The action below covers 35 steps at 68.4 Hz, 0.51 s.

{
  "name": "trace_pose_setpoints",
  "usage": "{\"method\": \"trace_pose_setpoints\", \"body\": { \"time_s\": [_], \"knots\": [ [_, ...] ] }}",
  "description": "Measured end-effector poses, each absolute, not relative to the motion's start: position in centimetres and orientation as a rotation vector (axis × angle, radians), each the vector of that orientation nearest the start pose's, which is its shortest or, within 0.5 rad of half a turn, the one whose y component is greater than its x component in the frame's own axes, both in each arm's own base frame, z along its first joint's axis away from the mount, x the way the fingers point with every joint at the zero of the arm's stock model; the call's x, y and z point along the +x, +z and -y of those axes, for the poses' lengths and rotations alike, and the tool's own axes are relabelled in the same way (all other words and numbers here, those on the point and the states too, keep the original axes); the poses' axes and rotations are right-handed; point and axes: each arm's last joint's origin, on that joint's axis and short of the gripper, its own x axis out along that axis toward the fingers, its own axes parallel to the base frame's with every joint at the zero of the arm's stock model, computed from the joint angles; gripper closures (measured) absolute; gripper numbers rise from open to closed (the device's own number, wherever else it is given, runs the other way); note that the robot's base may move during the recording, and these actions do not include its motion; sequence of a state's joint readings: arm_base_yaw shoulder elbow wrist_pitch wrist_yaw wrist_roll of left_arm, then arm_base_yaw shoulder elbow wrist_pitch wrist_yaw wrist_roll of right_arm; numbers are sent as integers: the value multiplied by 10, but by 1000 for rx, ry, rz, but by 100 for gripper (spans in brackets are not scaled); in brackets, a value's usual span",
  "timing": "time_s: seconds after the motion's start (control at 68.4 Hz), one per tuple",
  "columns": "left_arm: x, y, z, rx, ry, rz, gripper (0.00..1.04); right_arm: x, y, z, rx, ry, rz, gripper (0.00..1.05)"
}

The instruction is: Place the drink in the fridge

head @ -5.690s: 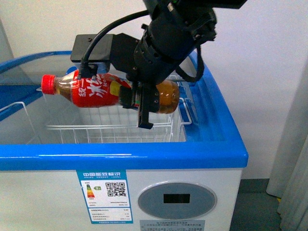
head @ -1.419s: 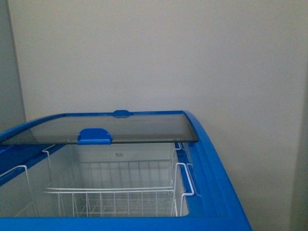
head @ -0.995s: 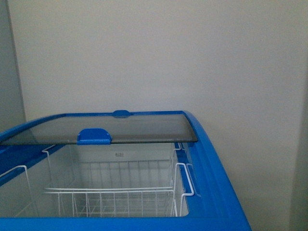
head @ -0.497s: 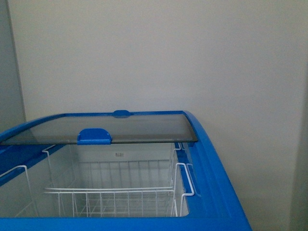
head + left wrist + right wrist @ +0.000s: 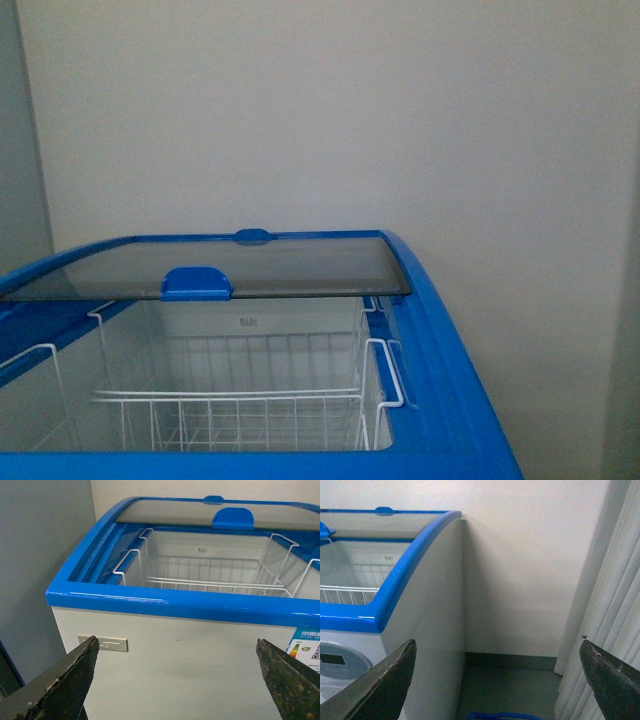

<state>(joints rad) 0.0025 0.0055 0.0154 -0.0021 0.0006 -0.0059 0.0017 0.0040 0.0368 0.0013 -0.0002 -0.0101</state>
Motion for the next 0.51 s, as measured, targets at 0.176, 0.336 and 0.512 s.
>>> {"method": "trace_pose_setpoints", "body": {
  "time_s": [0.176, 0.336, 0.512],
  "knots": [
    [97, 168, 0, -6, 2, 8, 8, 96, 176, 0, -10, 2, 34, 7],
    [97, 168, 0, -6, 2, 8, 8, 96, 176, 0, -10, 2, 34, 7],
    [97, 168, 0, -6, 2, 8, 8, 96, 176, 0, -10, 2, 34, 7]
  ]
}}
